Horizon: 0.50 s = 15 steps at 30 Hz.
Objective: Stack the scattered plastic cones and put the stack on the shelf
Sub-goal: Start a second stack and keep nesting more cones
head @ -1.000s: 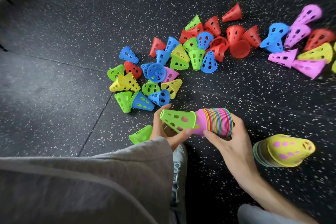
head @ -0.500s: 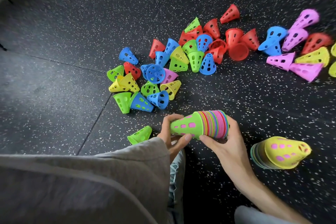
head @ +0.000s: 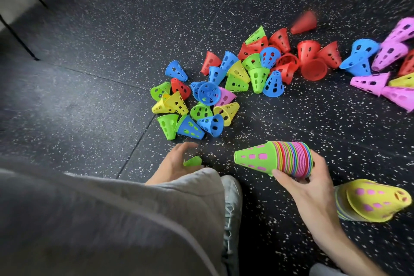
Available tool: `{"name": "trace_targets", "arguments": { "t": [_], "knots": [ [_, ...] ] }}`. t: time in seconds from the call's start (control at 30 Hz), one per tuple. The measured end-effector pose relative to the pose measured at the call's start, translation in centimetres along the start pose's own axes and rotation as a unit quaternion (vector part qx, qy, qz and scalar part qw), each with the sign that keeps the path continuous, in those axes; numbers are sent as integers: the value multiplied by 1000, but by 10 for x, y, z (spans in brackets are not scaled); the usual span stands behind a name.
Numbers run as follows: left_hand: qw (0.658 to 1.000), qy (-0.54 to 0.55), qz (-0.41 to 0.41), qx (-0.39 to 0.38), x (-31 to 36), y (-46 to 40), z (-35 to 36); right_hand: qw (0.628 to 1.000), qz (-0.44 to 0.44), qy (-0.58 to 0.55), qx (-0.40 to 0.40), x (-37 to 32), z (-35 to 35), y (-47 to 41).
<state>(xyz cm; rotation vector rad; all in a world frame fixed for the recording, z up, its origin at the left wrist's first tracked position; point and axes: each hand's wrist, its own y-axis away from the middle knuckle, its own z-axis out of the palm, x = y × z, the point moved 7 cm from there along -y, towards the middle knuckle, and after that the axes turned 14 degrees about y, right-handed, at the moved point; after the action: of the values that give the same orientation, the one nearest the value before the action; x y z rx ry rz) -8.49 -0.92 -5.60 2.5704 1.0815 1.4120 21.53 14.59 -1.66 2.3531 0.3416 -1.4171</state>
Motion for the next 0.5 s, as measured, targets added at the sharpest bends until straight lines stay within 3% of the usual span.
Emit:
{"name": "trace_targets", "arguments": {
  "t": [0.17,0.33,0.5],
  "knots": [
    [996,22,-88,0,-24,14,3,1000,-2,13,-6,-1,3,1],
    [997,56,6,61,-5,13,0,1000,-6,17,-18,0,6,1],
    [978,166,57,116,38,0,-3,999,-5,22,-22,3,10,-1]
  ]
}}
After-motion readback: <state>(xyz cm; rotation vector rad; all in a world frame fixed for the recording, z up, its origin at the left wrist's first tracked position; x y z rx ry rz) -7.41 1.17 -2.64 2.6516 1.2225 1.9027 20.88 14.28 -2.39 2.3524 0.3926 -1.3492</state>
